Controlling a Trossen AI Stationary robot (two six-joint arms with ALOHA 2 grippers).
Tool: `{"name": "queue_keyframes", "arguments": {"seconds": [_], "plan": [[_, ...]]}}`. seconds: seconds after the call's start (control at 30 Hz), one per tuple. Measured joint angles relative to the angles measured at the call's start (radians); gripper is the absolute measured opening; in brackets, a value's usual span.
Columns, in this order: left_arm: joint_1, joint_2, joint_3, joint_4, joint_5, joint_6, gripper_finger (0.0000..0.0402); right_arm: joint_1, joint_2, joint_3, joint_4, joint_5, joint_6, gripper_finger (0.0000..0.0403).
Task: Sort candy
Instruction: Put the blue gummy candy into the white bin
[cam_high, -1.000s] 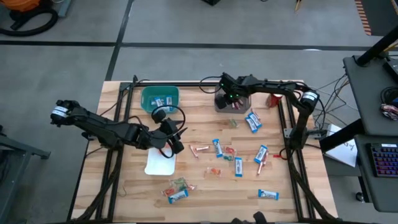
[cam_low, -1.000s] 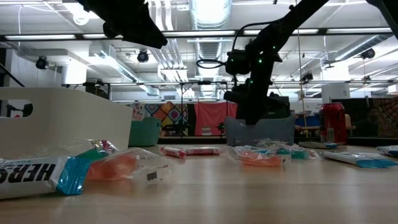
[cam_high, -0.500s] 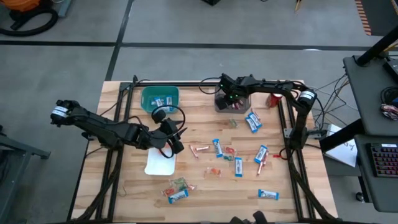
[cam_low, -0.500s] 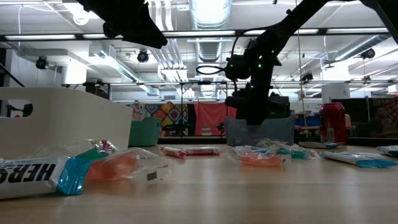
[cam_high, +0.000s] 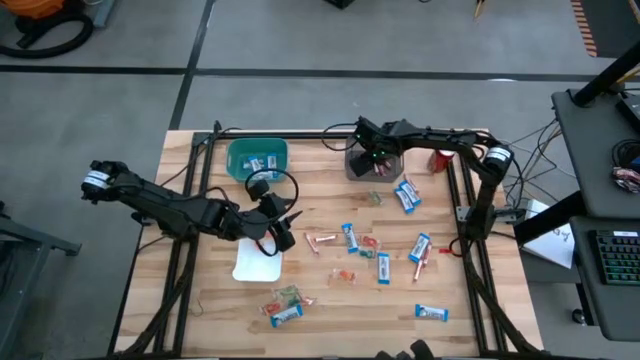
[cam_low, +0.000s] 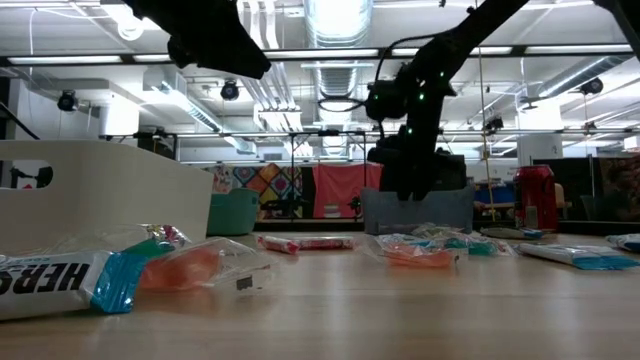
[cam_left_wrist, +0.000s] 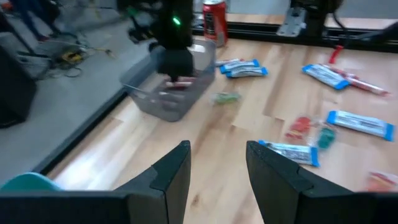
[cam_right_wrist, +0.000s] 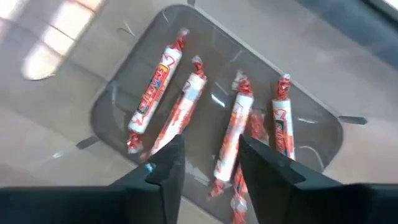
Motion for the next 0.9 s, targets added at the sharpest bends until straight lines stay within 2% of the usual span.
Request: {"name": "queue_keyframes", "arguments": {"seconds": [0.1, 0.23, 0.37, 0.47, 0.67, 0.9], "plan": [[-0.009, 0.0, 0.0, 0.0, 0.037, -0.029, 0.0139, 0.005, -0.052, 0.0, -0.031, -0.011, -0.009, 0.0161], [-0.031, 0.003, 0.0, 0.002, 0.163, -0.074, 0.0139, 0.043, -0.147, 0.0, -0.063, -0.014, -0.017, 0.017], [-0.072, 0.029, 0.0, 0.008, 0.183, -0.122, 0.0139, 0.12, -0.252, -0.009, -0.06, -0.004, -0.032, 0.0169], [-0.103, 0.06, 0.006, 0.006, 0.19, -0.147, 0.0139, 0.202, -0.327, -0.028, -0.06, 0.014, -0.051, 0.0165], [-0.158, 0.131, 0.067, -0.026, 0.317, -0.146, 0.0139, 0.405, -0.462, -0.08, -0.06, 0.12, -0.021, 0.0157], [-0.202, 0.236, 0.156, -0.15, 0.369, -0.145, 0.0145, 0.634, -0.535, -0.134, -0.06, 0.229, 0.068, 0.0156]]}}
